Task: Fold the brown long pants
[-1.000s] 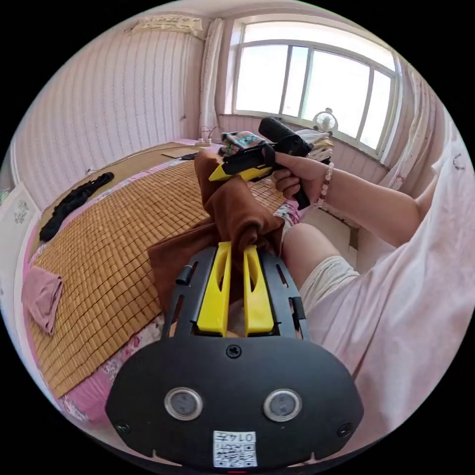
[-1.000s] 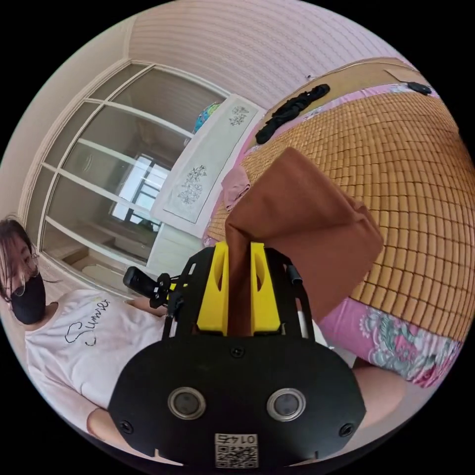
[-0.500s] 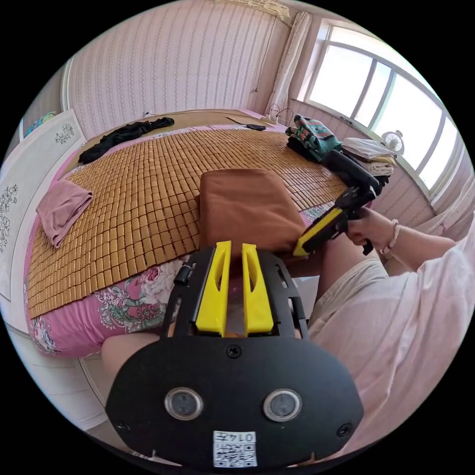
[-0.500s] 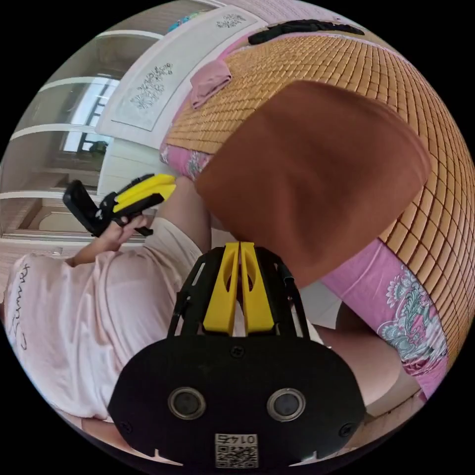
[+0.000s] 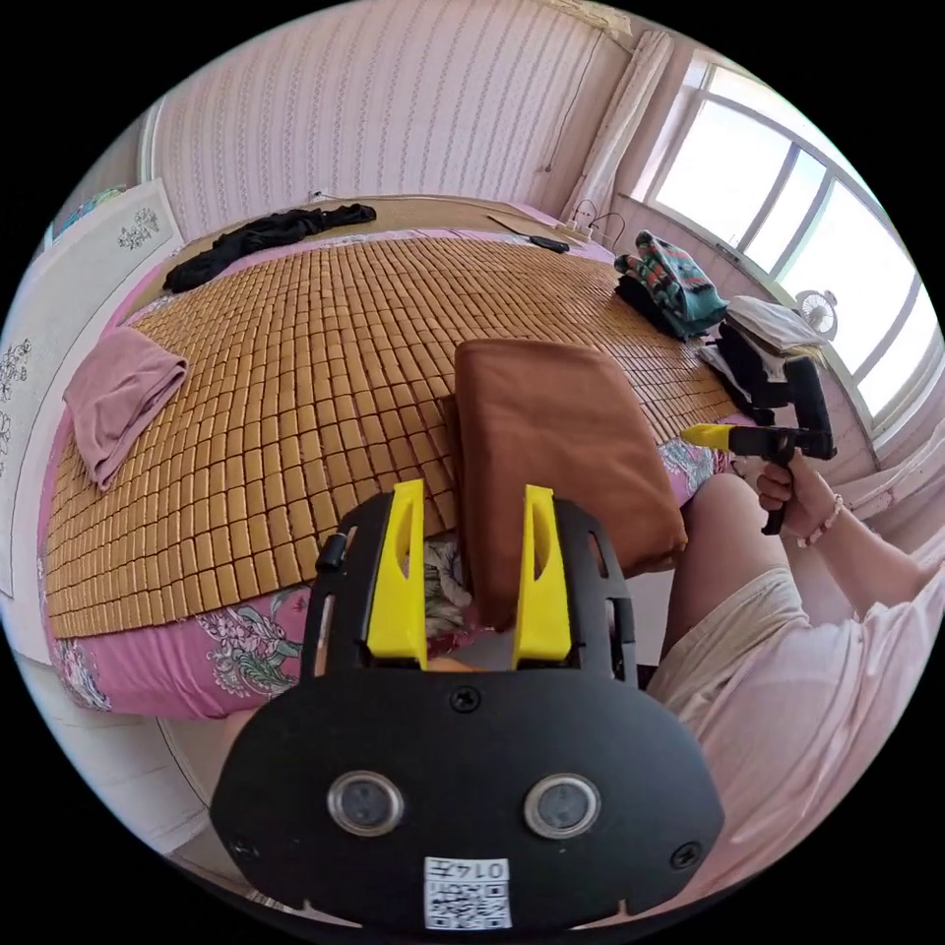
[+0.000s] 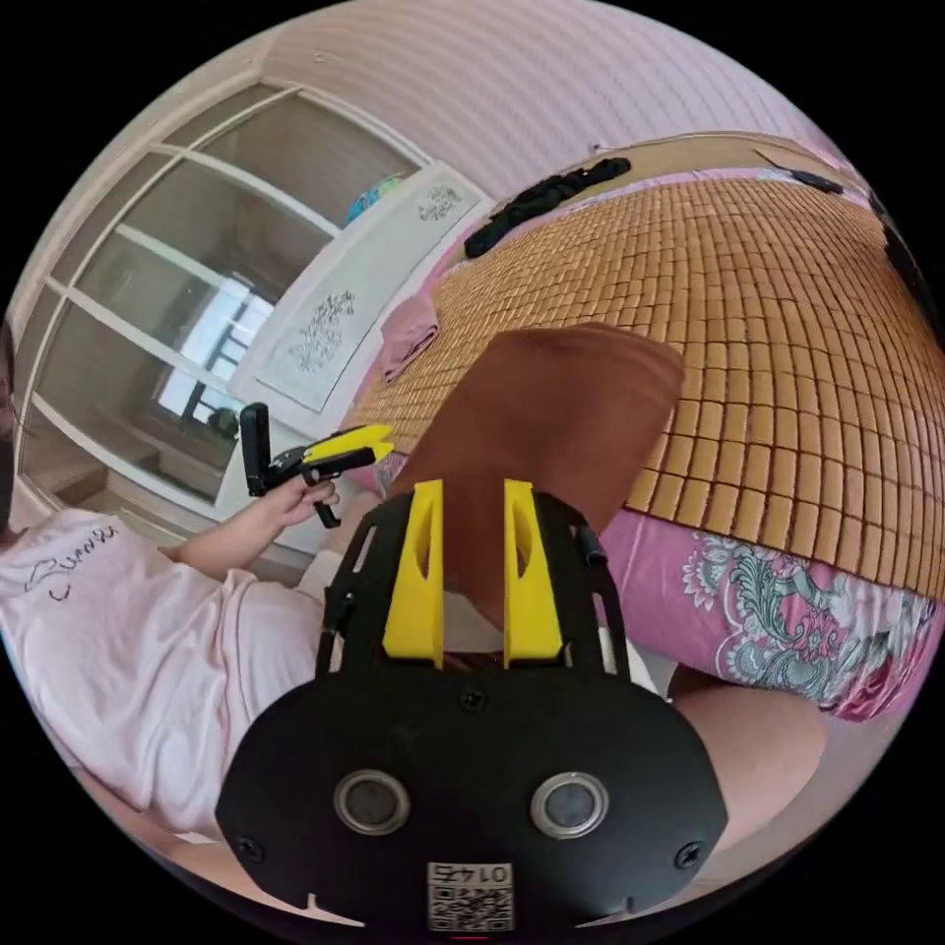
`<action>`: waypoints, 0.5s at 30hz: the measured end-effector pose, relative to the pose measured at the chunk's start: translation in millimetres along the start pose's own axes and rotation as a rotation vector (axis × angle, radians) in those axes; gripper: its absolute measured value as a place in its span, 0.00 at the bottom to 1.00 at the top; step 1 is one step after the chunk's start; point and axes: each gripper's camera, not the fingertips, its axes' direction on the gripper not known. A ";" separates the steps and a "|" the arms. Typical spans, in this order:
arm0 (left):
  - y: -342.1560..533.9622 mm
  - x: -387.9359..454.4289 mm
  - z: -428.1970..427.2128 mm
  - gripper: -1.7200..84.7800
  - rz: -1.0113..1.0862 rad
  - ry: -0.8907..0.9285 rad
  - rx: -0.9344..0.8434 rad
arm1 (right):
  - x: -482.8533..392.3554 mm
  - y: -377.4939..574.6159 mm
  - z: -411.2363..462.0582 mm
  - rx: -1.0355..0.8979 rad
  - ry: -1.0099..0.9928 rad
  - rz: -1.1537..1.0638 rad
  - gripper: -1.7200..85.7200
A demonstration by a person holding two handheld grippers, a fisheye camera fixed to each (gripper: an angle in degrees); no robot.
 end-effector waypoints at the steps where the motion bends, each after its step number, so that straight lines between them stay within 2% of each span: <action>1: -8.1 -10.2 9.6 0.20 0.007 0.015 -0.022 | 24.1 3.1 -9.2 0.044 -0.012 0.098 0.20; 5: -36.1 -34.2 54.4 0.25 0.021 0.185 -0.092 | 88.4 23.7 -15.4 0.145 -0.130 0.357 0.25; 9: -57.8 -52.9 96.0 0.26 -0.021 0.247 -0.159 | 103.0 30.2 -3.2 0.111 -0.169 0.391 0.25; 12: -69.5 -57.4 123.6 0.27 -0.020 0.270 -0.195 | 107.6 28.2 15.5 0.052 -0.316 0.373 0.23; 15: -76.5 -61.5 144.4 0.28 -0.030 0.346 -0.198 | 104.6 27.8 14.8 0.040 -0.253 0.355 0.20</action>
